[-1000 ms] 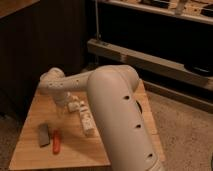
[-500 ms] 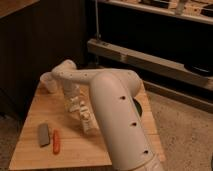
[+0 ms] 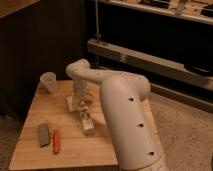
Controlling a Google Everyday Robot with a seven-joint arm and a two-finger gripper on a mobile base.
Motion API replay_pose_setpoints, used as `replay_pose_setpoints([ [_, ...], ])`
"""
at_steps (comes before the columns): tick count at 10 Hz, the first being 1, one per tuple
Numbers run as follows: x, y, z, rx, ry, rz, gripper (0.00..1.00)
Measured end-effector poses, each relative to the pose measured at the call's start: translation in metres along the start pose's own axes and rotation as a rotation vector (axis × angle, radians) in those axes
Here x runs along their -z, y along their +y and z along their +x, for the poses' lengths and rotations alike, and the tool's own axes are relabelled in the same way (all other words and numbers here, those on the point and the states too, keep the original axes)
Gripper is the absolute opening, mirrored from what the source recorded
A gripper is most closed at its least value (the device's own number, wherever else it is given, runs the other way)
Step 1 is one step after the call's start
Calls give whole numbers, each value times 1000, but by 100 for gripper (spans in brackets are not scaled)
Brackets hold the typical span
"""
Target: Stand the bottle upright
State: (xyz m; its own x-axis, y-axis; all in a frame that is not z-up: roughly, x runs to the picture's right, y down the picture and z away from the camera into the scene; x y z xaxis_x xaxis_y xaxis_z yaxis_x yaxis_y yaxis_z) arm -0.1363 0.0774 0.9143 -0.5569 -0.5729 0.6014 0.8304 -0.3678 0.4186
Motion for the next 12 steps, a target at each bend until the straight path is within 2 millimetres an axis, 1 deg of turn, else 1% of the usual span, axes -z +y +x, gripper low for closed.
replay_pose_setpoints([
  [2, 3, -4, 1, 1, -10, -9, 80],
  [4, 2, -3, 0, -7, -23, -23, 80],
  [8, -9, 0, -4, -32, -40, -31, 80],
  [12, -15, 3, -6, -47, -50, -36, 80],
])
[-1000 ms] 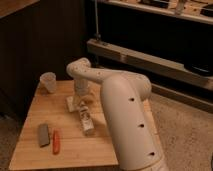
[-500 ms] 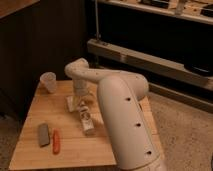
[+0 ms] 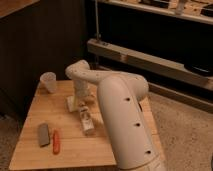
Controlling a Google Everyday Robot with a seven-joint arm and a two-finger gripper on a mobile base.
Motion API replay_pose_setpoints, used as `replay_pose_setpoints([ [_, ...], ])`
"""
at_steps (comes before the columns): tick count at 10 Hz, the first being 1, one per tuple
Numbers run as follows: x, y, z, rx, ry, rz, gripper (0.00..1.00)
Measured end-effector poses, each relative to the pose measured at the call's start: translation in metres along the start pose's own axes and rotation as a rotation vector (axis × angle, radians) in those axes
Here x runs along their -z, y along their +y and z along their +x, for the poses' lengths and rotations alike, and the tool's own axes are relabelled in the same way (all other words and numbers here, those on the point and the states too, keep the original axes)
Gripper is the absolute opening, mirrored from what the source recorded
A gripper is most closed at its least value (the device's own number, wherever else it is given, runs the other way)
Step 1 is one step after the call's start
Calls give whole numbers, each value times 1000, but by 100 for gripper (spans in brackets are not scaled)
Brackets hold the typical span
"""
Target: Stand the bottle upright
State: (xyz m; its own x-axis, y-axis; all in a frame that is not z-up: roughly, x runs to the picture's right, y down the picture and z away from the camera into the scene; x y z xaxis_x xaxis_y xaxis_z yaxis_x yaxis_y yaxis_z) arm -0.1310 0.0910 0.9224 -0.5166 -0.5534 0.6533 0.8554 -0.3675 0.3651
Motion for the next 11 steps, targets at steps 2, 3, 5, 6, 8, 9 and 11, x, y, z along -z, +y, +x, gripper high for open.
replay_pose_setpoints([
  [2, -7, 6, -5, -11, -14, -2, 80],
  [3, -12, 13, -10, -23, -20, 3, 80],
  [5, -20, 21, -15, -44, -28, 21, 80],
  [6, -20, 23, -15, -48, -29, 23, 80],
  [8, -19, 29, -21, -60, -11, 32, 80],
  [9, -17, 35, -26, -62, -3, 28, 80],
  [11, 5, 36, -27, -54, 42, 22, 80],
])
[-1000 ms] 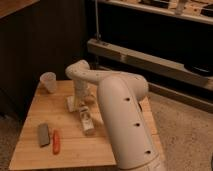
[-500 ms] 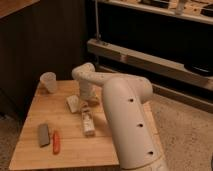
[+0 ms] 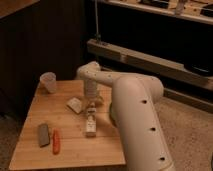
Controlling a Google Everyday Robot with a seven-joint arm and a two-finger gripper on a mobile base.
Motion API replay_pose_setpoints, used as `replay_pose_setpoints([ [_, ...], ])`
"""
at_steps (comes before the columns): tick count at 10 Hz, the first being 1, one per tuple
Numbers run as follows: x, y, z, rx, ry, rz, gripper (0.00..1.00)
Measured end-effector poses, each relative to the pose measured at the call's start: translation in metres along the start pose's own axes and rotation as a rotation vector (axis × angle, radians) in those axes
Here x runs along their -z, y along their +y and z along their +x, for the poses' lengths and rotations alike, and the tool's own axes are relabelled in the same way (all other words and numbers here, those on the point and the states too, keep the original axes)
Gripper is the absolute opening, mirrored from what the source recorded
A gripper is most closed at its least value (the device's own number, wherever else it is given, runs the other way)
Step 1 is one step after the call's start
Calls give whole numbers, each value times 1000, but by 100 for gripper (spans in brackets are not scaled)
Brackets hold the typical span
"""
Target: Stand the bottle upright
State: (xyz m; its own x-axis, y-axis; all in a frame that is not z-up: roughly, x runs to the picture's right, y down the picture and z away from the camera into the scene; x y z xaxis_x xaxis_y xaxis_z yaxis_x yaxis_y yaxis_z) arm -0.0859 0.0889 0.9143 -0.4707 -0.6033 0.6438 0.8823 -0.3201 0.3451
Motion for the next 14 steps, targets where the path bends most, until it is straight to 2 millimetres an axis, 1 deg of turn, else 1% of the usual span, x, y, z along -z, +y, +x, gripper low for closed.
replay_pose_setpoints([
  [1, 16, -8, 7, 14, 22, -5, 80],
  [2, 26, -14, 12, 24, 32, -8, 80],
  [3, 31, -18, 16, 33, 35, -11, 80],
  [4, 31, -20, 17, 33, 30, -10, 80],
  [6, 17, -21, 16, -4, 7, 5, 80],
  [7, 11, -19, 14, -29, 3, 15, 80],
  [8, 7, -17, 7, -80, 0, 33, 80],
  [11, 13, -15, -6, -175, 13, 23, 80],
  [13, 14, -23, -6, -209, -6, 15, 80],
  [14, 14, -21, -8, -221, -17, 15, 80],
])
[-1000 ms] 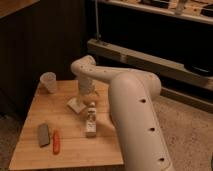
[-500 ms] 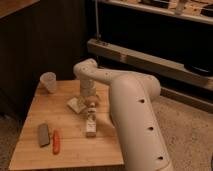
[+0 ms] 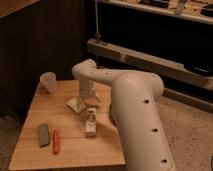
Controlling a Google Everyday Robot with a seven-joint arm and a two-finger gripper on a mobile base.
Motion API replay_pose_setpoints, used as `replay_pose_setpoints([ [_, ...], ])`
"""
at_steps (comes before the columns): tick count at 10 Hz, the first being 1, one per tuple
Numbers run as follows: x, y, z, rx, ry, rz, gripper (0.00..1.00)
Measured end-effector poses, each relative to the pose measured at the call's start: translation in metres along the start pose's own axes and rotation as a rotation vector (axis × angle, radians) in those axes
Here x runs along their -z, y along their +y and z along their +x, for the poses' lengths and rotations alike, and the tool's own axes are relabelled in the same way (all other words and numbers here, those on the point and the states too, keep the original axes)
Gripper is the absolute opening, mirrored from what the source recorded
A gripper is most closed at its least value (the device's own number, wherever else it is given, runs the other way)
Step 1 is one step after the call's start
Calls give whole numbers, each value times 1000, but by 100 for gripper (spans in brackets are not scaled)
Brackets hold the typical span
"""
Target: Stand the bottle upright
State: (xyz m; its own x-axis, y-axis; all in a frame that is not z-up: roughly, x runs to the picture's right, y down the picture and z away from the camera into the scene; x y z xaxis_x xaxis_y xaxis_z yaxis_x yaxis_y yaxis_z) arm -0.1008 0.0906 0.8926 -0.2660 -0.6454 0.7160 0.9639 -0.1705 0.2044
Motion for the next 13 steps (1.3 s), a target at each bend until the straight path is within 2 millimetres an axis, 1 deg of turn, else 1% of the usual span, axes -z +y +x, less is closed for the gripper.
replay_pose_setpoints([
  [4, -3, 16, -10, -83, -78, 30, 80],
  [6, -5, 21, -13, -85, -116, 50, 80],
  [10, -19, 20, -15, -69, -184, 103, 80],
  [13, -23, 19, -13, -67, -200, 99, 80],
])
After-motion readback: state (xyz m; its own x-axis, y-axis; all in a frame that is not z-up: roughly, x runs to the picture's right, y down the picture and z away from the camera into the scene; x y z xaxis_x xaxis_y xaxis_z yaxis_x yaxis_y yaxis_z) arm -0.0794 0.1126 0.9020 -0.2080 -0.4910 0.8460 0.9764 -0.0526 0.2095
